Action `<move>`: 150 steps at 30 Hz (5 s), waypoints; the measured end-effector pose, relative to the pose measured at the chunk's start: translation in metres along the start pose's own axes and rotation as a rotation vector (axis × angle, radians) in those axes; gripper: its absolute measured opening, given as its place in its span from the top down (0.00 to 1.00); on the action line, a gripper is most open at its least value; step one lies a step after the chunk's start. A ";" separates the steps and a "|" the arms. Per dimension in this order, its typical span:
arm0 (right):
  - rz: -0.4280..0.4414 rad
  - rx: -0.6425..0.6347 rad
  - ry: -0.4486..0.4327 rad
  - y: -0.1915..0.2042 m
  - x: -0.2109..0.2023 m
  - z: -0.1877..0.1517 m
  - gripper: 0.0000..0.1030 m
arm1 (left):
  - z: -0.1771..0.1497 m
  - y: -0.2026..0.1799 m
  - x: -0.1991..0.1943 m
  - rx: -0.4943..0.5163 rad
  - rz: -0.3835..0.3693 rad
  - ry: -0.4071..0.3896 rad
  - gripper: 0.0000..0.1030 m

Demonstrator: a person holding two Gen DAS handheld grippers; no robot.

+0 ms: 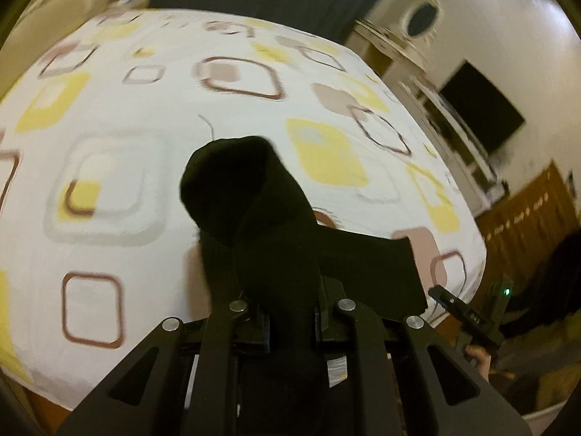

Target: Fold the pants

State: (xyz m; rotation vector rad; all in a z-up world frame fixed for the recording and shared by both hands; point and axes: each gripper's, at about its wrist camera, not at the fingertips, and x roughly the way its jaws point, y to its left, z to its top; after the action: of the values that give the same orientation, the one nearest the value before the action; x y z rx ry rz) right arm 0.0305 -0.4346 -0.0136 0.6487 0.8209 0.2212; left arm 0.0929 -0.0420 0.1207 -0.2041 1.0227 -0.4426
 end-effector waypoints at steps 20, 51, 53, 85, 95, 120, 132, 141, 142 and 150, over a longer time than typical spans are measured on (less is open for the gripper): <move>-0.001 0.110 -0.060 -0.034 -0.015 0.012 0.18 | -0.044 -0.164 0.174 0.211 0.185 0.118 0.85; 0.006 0.222 -0.127 -0.065 -0.034 0.016 0.18 | -0.090 -0.214 0.232 0.367 0.514 0.029 0.81; 0.007 0.225 -0.131 -0.067 -0.035 0.017 0.18 | -0.091 -0.216 0.232 0.365 0.501 0.029 0.74; 0.105 0.090 0.144 0.009 0.047 -0.003 0.18 | -0.104 0.025 0.088 -0.048 0.270 -0.059 0.23; -0.008 -0.005 0.188 0.027 0.071 0.001 0.20 | -0.112 0.032 0.094 -0.032 0.252 -0.040 0.23; 0.169 0.156 0.191 -0.052 0.056 0.003 0.89 | -0.126 0.038 0.107 -0.084 0.181 0.025 0.23; 0.288 0.299 0.157 -0.089 0.048 0.006 0.90 | -0.128 0.042 0.107 -0.095 0.135 0.048 0.23; 0.115 0.379 0.066 -0.138 -0.018 0.006 0.77 | -0.128 0.051 0.105 -0.123 0.097 0.062 0.23; 0.130 0.383 0.058 -0.137 -0.025 0.007 0.48 | -0.127 0.053 0.103 -0.126 0.075 0.060 0.23; 0.256 0.274 0.088 -0.107 -0.036 0.009 0.17 | -0.128 0.064 0.104 -0.153 -0.090 0.084 0.23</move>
State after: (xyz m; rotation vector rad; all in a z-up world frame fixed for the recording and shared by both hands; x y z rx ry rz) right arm 0.0067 -0.5381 -0.0531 1.0097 0.8596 0.3756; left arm 0.0454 -0.0259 -0.0493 -0.3724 1.1342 -0.4579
